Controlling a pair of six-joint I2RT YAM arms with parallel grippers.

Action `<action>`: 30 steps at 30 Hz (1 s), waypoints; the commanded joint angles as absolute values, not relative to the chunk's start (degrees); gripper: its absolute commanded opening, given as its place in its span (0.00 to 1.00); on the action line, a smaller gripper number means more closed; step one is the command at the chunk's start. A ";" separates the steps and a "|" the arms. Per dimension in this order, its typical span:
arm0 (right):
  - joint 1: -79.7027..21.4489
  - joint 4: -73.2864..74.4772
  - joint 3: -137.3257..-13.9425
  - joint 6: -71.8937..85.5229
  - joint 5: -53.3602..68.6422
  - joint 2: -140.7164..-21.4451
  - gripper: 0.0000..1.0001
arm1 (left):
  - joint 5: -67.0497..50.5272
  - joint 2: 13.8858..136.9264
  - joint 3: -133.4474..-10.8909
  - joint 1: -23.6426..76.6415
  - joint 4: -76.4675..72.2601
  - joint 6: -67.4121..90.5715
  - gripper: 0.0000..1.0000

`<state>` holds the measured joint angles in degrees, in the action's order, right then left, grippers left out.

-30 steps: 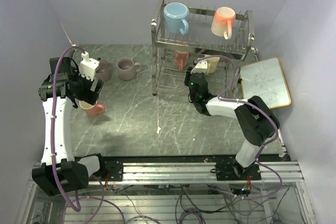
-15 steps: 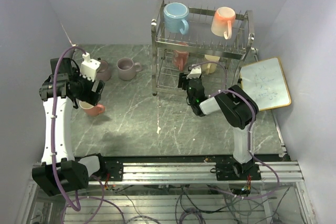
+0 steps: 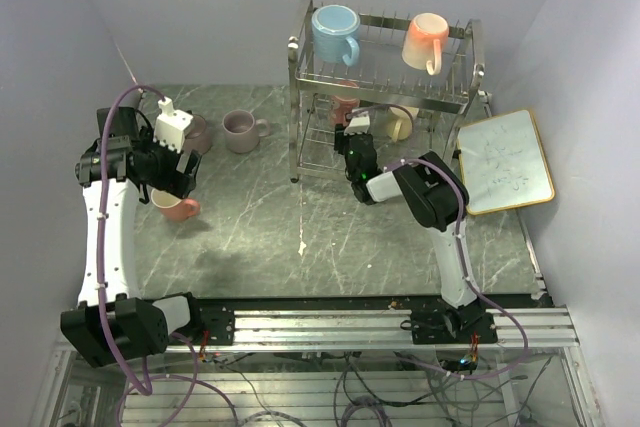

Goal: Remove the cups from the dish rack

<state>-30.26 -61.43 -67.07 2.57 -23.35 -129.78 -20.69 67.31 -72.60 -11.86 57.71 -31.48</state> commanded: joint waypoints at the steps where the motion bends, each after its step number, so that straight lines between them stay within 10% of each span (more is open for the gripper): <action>1: -29.97 -61.85 -70.19 -0.94 -23.53 -132.03 0.39 | -22.09 67.87 -74.93 -12.53 57.65 -31.70 0.99; 8: -30.22 -63.58 -69.17 -2.63 -23.39 -130.44 0.00 | -21.82 68.37 -75.15 -12.48 57.29 -31.31 0.99; 30: -39.88 -77.40 -45.65 -5.92 -34.42 -109.99 0.00 | -20.17 65.03 -71.50 -12.48 56.31 -31.73 0.99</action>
<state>-37.71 -66.59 -46.70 -4.95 -29.95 -115.00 -19.90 66.87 -71.75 -11.86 57.17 -31.51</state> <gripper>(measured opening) 0.204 0.985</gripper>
